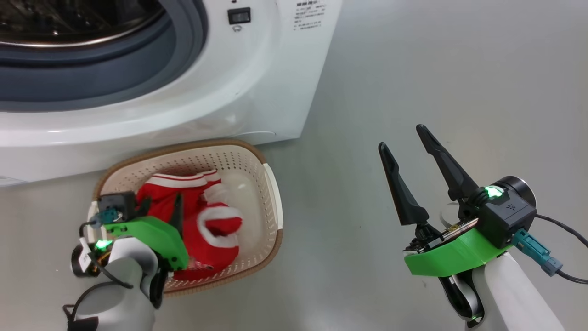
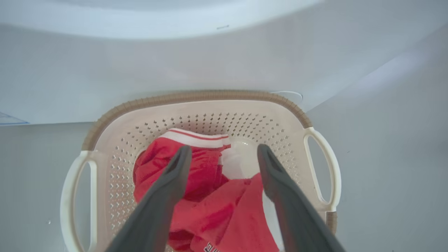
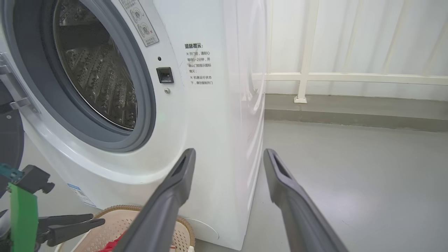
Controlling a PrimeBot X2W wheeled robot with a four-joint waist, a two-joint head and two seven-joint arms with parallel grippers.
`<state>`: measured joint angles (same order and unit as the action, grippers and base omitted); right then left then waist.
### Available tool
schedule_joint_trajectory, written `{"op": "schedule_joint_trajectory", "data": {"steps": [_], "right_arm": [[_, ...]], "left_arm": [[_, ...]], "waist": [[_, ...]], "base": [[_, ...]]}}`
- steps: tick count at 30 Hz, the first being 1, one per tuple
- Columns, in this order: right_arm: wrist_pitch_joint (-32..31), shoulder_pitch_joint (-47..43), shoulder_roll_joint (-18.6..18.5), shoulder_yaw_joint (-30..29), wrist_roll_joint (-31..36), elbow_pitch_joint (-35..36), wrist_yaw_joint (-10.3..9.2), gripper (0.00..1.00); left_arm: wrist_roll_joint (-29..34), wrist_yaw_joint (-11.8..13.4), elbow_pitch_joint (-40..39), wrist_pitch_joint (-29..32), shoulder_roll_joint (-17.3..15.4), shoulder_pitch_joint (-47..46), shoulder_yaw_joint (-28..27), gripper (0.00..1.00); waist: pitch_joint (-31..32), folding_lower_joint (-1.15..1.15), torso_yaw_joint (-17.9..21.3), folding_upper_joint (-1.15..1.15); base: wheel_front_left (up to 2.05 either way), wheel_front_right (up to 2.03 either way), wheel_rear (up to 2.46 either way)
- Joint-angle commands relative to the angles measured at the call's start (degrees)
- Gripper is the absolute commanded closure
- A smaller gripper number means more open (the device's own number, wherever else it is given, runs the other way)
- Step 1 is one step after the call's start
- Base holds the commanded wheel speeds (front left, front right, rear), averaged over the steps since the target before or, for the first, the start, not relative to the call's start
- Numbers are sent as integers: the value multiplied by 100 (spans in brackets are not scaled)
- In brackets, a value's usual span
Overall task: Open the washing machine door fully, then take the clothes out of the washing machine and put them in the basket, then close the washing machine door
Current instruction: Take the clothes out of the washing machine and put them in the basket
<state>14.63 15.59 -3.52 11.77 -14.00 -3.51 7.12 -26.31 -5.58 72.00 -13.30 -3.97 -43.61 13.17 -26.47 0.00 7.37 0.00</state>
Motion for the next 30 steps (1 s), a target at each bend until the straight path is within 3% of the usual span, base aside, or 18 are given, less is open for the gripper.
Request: {"op": "schedule_joint_trajectory", "data": {"steps": [1, 3, 8, 12, 21, 30], "right_arm": [[37, -68, -23, 81, 47, 100, 36, 0], [37, -96, -43, 61, 64, 69, 36, 0], [37, -226, -74, -53, 127, -25, 36, 0], [37, -306, -71, -93, 148, -69, 36, 0], [37, -527, -83, -333, 204, -135, 36, 0], [37, -768, -79, -600, 382, -138, 36, 0]], "left_arm": [[81, -21, -215, -120, -125, 141, -56, 0], [101, -46, -462, -157, -104, 230, -47, 0], [270, -41, -2199, -168, -81, 818, -363, 0], [450, 43, -3062, -169, -36, 1314, -588, 0], [747, 176, -4487, -169, 44, 2104, -985, 0], [1055, 119, -5390, -169, 39, 2859, -1308, 0]], "waist": [[202, 0, -150, 0], [320, 0, -214, 0], [672, 0, -404, 0], [907, 0, -470, 0], [1426, 0, -577, 0], [1957, 0, -708, 0]], "base": [[0, 0, 0], [0, 0, 0], [0, 0, 0], [0, 0, 0], [0, 0, 0], [0, 0, 0]]}}
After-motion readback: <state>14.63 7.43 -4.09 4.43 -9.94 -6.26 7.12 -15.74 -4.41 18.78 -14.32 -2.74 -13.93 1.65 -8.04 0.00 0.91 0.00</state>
